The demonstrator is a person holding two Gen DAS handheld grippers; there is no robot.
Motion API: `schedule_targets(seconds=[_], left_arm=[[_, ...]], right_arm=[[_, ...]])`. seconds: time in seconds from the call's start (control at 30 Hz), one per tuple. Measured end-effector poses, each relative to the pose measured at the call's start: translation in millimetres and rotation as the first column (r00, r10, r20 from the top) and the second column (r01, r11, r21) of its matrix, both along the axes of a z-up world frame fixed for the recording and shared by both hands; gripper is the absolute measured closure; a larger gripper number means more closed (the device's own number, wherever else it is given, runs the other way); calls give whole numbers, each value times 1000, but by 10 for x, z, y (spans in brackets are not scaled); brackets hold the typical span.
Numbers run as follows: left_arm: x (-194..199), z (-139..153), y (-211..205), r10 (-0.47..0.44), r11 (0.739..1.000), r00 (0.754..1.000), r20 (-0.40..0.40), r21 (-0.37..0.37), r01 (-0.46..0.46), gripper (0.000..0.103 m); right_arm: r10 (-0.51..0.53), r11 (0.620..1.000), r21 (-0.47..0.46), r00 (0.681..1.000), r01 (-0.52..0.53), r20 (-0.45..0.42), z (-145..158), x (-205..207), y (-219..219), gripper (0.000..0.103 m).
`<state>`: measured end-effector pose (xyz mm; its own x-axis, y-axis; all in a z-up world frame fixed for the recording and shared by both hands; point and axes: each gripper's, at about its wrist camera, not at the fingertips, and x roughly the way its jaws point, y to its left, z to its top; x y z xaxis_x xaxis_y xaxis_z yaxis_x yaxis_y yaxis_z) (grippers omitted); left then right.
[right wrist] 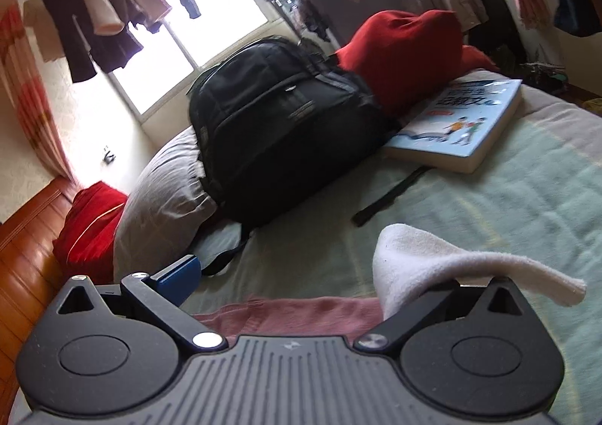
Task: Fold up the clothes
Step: 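Carry the white sleeve across the sweater body with the right gripper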
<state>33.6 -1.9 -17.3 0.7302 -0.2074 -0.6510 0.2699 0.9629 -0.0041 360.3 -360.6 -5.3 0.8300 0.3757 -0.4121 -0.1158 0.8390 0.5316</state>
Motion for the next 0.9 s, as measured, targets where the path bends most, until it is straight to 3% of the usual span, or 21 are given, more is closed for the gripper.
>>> schedule_targets(seconds=[0.33, 0.9], left_arm=[[-35, -31, 34, -3, 1000, 1000, -24, 14, 3, 1], [-6, -85, 40, -1, 1000, 998, -67, 27, 3, 1]], right_arm=[[110, 994, 9, 994, -110, 8, 12, 157, 724, 0], [203, 978, 27, 977, -205, 58, 105, 279, 1607, 0]])
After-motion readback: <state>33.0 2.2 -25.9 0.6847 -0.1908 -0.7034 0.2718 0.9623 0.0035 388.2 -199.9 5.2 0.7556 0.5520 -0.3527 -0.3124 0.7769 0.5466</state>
